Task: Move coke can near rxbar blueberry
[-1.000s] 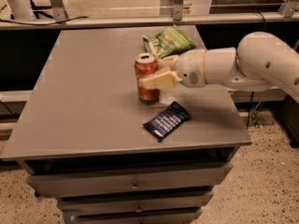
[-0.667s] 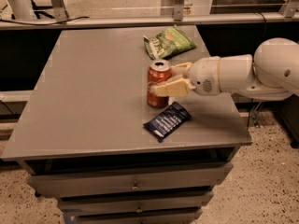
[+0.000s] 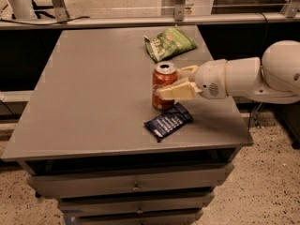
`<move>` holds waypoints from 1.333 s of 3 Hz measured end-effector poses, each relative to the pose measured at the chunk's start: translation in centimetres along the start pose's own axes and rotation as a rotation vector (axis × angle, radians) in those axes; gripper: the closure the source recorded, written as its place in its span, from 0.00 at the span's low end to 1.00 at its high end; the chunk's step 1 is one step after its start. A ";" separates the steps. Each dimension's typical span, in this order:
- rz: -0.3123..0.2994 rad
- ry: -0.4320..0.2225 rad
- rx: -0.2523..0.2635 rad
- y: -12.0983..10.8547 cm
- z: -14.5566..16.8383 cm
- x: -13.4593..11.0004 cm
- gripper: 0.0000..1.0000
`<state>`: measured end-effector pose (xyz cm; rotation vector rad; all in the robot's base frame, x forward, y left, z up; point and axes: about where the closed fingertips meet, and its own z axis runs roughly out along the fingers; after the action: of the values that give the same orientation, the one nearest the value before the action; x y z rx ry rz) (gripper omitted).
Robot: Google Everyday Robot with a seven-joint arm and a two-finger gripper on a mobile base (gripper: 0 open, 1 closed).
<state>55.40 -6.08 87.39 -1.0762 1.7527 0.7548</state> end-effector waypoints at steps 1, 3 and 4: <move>0.002 0.001 0.003 0.0 -0.1 0.1 0.35; 0.023 0.007 0.045 0.2 -1.8 1.8 0.00; 0.027 0.010 0.056 0.4 -2.4 2.3 0.00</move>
Offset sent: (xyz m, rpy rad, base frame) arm -0.0149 -0.0351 -0.0136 -0.0112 0.0108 -0.0813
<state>53.67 -8.71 86.27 -1.0218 1.7900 0.7139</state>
